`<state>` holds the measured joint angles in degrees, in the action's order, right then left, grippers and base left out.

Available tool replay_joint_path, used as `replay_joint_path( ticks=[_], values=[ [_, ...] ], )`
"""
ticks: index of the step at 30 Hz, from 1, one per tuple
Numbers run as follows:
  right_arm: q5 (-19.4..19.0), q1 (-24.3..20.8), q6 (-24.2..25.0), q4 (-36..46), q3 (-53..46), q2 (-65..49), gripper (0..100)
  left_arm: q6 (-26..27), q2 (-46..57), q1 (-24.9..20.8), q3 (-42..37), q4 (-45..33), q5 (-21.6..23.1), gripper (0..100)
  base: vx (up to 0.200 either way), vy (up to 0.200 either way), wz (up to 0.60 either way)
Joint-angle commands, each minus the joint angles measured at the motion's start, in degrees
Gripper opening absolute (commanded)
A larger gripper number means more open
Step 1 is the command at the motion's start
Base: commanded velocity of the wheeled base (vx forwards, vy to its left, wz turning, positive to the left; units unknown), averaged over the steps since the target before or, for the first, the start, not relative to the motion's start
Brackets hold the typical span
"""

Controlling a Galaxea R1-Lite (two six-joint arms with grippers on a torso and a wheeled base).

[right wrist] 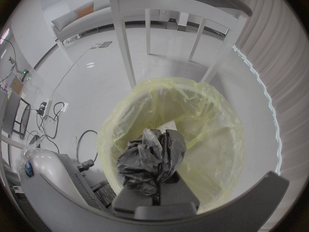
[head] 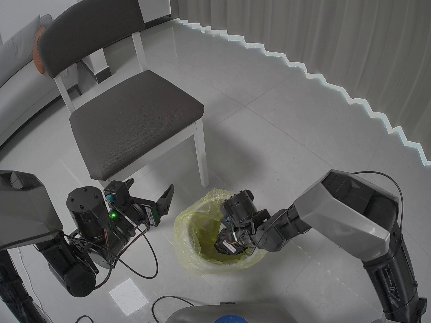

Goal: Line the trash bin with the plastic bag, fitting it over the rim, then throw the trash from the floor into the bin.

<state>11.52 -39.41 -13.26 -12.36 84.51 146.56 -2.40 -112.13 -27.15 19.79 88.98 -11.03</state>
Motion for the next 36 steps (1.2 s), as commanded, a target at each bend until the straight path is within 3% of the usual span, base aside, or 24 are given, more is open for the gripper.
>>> replay_joint_path(
  ticks=[1,6,11,15,19,29,36],
  values=[
    [0.1,3.5,0.1,0.1,0.0,0.1,0,-0.1,0.3,0.0,0.0,1.0,0.0,100,0.0,0.0,0.0],
    [0.1,2.0,0.3,0.1,-0.7,-0.3,0,-0.1,0.2,-0.2,0.0,0.9,0.0,100,0.0,0.0,0.0],
    [0.1,-4.1,0.4,0.1,-1.0,-0.4,0,-0.1,0.5,0.2,0.0,1.0,0.0,100,0.0,0.0,0.0],
    [0.1,-6.5,0.3,0.1,-0.3,0.2,0,-0.1,0.8,0.2,0.0,0.9,0.0,100,0.0,0.0,0.0],
    [0.3,-5.5,0.3,0.2,0.3,1.0,0,-0.1,1.5,0.2,0.0,1.0,0.0,100,0.0,0.0,0.0],
    [1.1,2.1,0.8,2.5,0.5,1.0,0,0.0,1.7,0.1,0.0,1.0,0.0,100,0.0,0.0,0.0],
    [3.0,2.7,1.7,5.6,2.0,1.1,0,-0.1,1.5,-0.1,-0.2,1.0,0.0,100,0.0,0.0,0.0]
  ],
)
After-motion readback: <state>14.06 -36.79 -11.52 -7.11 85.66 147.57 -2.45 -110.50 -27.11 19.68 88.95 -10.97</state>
